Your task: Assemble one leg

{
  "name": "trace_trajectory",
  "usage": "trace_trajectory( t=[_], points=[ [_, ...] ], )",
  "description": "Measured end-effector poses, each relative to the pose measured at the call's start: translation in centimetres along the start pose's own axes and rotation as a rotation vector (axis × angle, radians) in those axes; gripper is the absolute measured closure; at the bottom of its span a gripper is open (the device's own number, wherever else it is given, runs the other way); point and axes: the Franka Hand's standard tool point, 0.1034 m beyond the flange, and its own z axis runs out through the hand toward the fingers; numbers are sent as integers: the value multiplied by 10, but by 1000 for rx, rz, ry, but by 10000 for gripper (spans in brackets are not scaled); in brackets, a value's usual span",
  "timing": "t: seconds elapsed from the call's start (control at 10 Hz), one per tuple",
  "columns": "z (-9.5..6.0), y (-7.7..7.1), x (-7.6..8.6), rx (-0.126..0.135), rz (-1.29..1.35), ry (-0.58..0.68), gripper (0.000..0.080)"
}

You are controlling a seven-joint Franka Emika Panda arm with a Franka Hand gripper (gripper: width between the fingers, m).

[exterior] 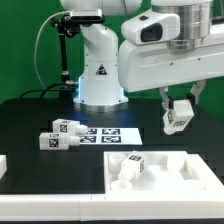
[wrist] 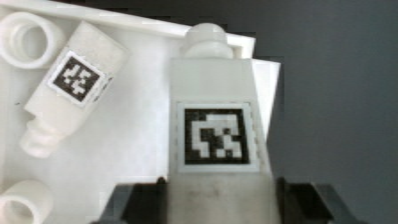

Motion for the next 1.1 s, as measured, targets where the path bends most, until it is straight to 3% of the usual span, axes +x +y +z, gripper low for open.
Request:
trace_trajectory(
  t=[0.2, 0.4, 0.6, 1.0, 1.1],
  points=[
    [0, 5, 7, -23, -2, 152, 514],
    [-9, 9, 34, -37, -14, 315, 514],
    [-19, 5, 48, -57, -26, 480, 514],
    [-15, 17, 49, -105, -28, 745, 514],
    [-2, 21, 45, -110, -37, 727, 514]
  ],
)
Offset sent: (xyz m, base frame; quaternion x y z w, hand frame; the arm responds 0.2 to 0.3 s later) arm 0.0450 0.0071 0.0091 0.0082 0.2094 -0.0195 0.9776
